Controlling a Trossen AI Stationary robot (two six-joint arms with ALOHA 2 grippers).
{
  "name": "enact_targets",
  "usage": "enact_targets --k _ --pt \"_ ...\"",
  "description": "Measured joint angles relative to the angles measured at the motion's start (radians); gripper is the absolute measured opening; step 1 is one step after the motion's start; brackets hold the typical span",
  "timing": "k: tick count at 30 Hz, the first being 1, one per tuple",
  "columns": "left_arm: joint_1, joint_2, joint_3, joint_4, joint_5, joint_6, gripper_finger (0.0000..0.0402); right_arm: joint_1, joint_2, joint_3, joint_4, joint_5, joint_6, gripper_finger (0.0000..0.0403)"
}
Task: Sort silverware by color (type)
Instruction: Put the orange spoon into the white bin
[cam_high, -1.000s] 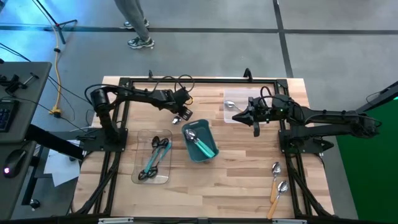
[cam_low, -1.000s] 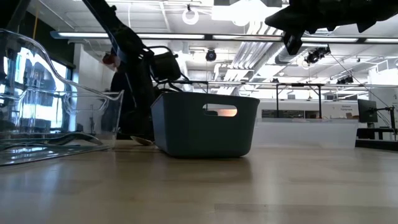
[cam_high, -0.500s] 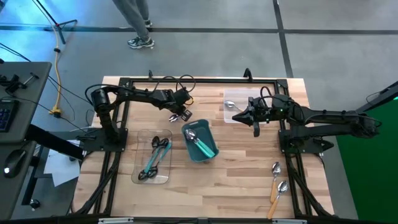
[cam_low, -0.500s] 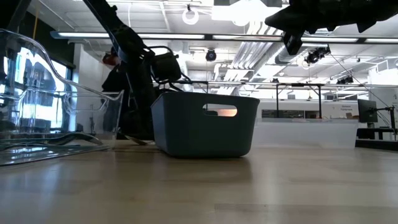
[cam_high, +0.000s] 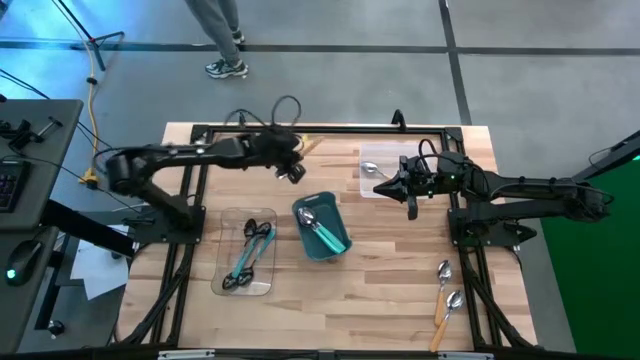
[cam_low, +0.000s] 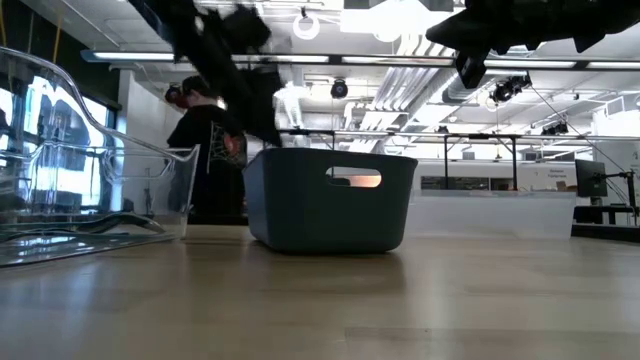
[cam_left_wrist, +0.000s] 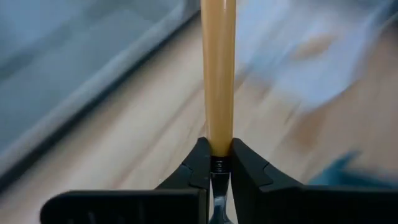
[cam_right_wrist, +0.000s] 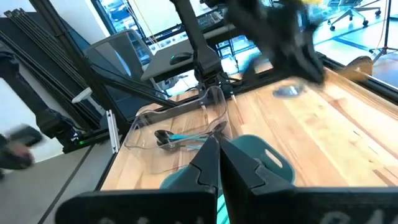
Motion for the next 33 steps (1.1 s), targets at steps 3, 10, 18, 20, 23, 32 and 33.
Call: enact_targets --k 3,10,18,20,23,32,33 --pt "-0.050 -0.117 -0.012 0.135 0.006 0.053 0.0017 0.000 0.000 0.000 0.000 0.000 0.004 0.0000" --pt "-0.197 -0.350 -0.213 0.535 -0.003 -0.032 0.0017 0.000 0.000 0.000 0.003 0.000 0.006 0.0000" --pt "-0.390 -0.499 -0.454 0.780 -0.054 -0.107 0.0017 0.000 0.000 0.000 0.048 0.000 0.031 0.0000" --pt "-0.432 -0.505 -0.496 0.851 -0.093 -0.123 0.0017 0.000 0.000 0.000 0.049 0.000 0.044 0.0000" --pt "-0.472 -0.507 -0.531 0.905 -0.155 -0.128 0.0017 0.000 0.000 0.000 0.049 0.000 0.051 0.0000" --pt "-0.482 -0.507 -0.539 0.916 -0.170 -0.094 0.0017 0.000 0.000 0.000 0.050 0.000 0.052 0.0000" --pt "-0.482 -0.507 -0.539 0.915 -0.170 -0.094 0.0017 0.000 0.000 0.000 0.050 0.000 0.052 0.0000"
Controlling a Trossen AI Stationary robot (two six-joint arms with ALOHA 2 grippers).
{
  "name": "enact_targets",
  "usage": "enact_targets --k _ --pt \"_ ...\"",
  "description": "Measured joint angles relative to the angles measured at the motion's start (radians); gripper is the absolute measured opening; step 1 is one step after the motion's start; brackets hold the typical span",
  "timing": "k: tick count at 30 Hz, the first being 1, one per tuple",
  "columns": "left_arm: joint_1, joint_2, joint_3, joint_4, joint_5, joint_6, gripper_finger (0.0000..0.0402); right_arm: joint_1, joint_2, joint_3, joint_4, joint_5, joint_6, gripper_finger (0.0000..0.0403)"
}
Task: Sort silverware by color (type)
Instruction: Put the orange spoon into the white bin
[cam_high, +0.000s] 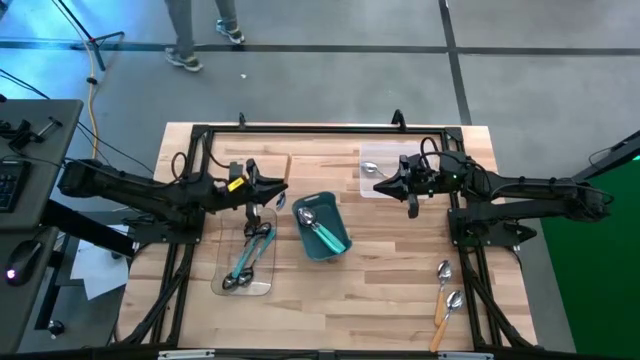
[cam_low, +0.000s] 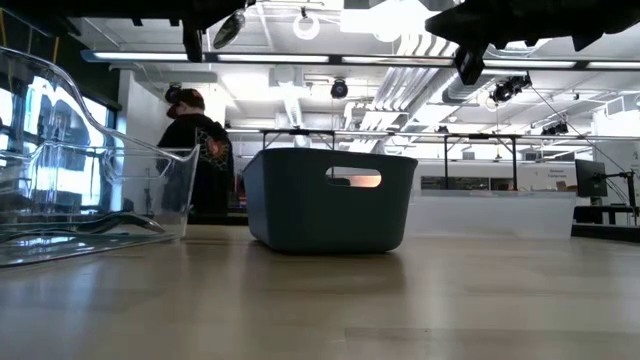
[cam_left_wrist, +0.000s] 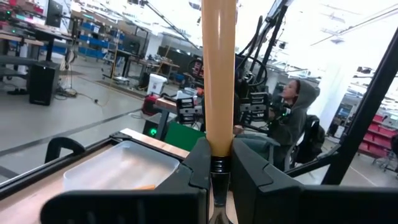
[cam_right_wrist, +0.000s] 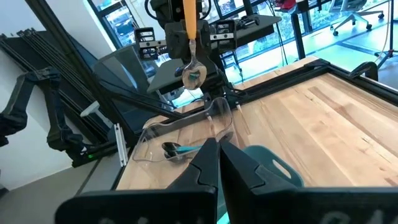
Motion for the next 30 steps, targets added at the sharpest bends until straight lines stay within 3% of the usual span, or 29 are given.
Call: enact_targets --k 6,11,17,20,30 --pt "0.002 0.000 0.001 -0.011 0.000 0.019 0.0017 0.005 0.015 0.000 0.052 0.000 0.053 0.0000" --pt "0.021 0.000 0.001 -0.016 -0.002 0.025 0.0017 0.060 0.100 0.000 0.180 0.006 0.047 0.0000" --pt "0.027 0.021 0.003 -0.019 0.010 0.033 0.0017 0.120 0.255 0.000 0.460 0.144 0.024 0.0000" --pt "0.027 0.064 0.010 -0.016 0.026 0.027 0.0017 0.130 0.330 0.005 0.601 0.155 0.027 0.0000" --pt "0.030 0.256 0.134 -0.003 0.113 0.066 0.0017 0.135 0.528 0.225 0.512 0.134 0.030 0.0002"
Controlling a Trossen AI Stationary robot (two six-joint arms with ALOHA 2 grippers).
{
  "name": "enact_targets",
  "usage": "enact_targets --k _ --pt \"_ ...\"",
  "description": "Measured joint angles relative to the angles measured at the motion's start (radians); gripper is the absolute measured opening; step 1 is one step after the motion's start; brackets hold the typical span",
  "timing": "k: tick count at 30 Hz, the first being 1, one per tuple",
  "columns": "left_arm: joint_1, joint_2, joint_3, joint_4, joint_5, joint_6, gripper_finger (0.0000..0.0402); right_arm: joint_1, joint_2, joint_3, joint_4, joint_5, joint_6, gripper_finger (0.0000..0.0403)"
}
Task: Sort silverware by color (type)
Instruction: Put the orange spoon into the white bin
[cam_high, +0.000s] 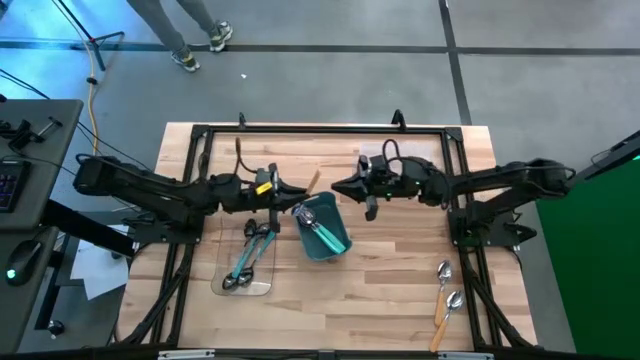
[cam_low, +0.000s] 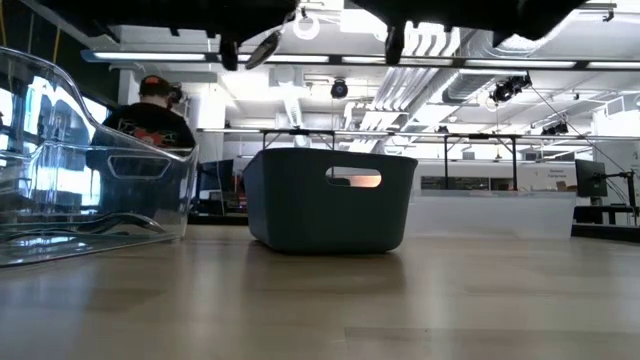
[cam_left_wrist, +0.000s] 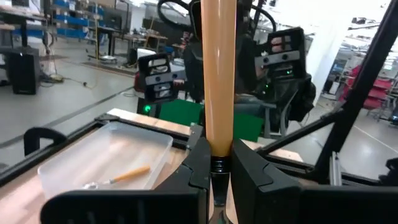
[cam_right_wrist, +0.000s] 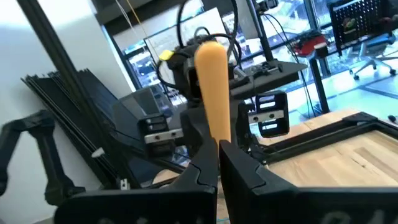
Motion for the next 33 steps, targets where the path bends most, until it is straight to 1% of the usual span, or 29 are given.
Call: enact_targets --k 3,5,8,13,15,17,20,23,26,30,33 --pt "0.014 0.020 0.018 0.003 -0.006 -0.003 0.0017 -0.010 0.022 0.053 -0.058 0.000 0.006 0.0014" --pt "0.025 0.027 0.023 0.005 -0.010 -0.004 0.0017 -0.013 0.026 0.074 -0.099 0.000 0.024 0.0032" --pt "0.040 0.027 0.024 0.011 -0.019 -0.004 0.0017 -0.013 0.037 0.095 -0.103 0.005 0.059 0.0073" --pt "0.062 0.027 0.024 0.012 -0.019 -0.005 0.0017 -0.013 0.082 0.141 -0.112 0.057 0.072 0.0152" --pt "0.067 0.027 0.024 0.023 -0.008 -0.005 0.0017 -0.013 0.105 0.157 -0.112 0.066 0.058 0.0176" --pt "0.071 0.027 0.024 0.035 0.003 -0.005 0.0017 -0.013 0.127 0.177 -0.113 0.067 0.052 0.0192" --pt "0.075 0.037 0.024 0.033 0.026 -0.006 0.0017 -0.012 0.150 0.211 -0.110 0.060 0.023 0.0200" --pt "0.075 0.052 0.025 0.056 0.050 -0.007 0.0017 -0.012 0.162 0.233 -0.108 0.057 -0.014 0.0200" --pt "0.075 0.053 0.022 0.043 0.054 -0.007 0.0017 -0.012 0.162 0.239 -0.110 0.054 -0.024 0.0197" --pt "0.078 0.052 0.022 0.055 0.045 -0.007 0.0017 -0.010 0.160 0.238 -0.111 0.047 -0.028 0.0183" --pt "0.081 0.051 0.022 0.055 0.047 -0.007 0.0017 -0.010 0.160 0.238 -0.114 0.049 -0.026 0.0161"
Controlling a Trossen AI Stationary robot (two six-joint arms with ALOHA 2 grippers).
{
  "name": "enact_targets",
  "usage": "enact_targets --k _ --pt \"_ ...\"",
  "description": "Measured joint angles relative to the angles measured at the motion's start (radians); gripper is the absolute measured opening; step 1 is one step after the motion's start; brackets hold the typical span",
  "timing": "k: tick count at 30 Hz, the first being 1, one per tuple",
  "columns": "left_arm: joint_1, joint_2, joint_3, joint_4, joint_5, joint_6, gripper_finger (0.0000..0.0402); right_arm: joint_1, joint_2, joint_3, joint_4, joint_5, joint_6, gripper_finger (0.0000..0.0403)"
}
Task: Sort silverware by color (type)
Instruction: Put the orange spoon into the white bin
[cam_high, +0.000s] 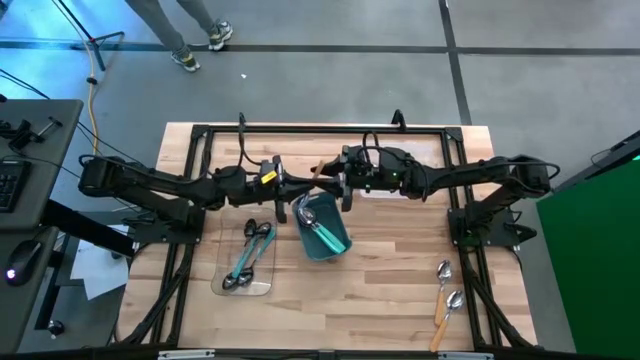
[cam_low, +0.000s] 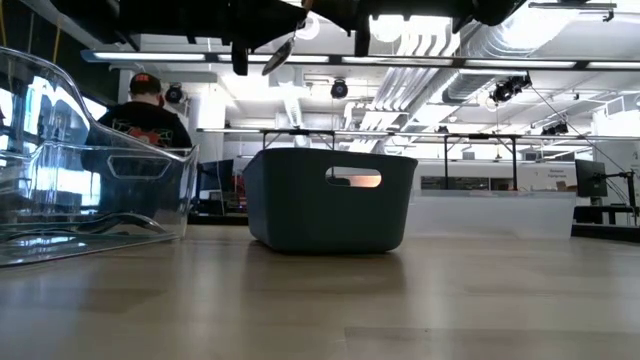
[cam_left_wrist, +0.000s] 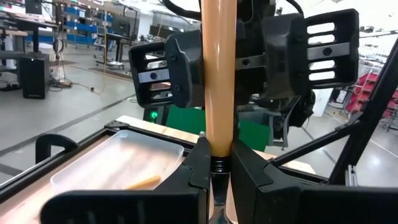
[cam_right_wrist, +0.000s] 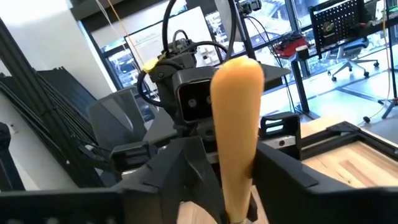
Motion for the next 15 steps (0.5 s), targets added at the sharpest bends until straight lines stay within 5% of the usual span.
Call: enact_targets --k 8,15 --pt "-0.001 0.000 0.000 -0.003 0.002 -0.005 0.0021 -0.002 -0.001 -0.001 -0.024 0.016 0.004 0.0044" --pt "-0.001 0.000 0.000 -0.005 0.008 0.003 0.0069 -0.002 -0.001 -0.001 -0.030 0.002 -0.007 0.0044"
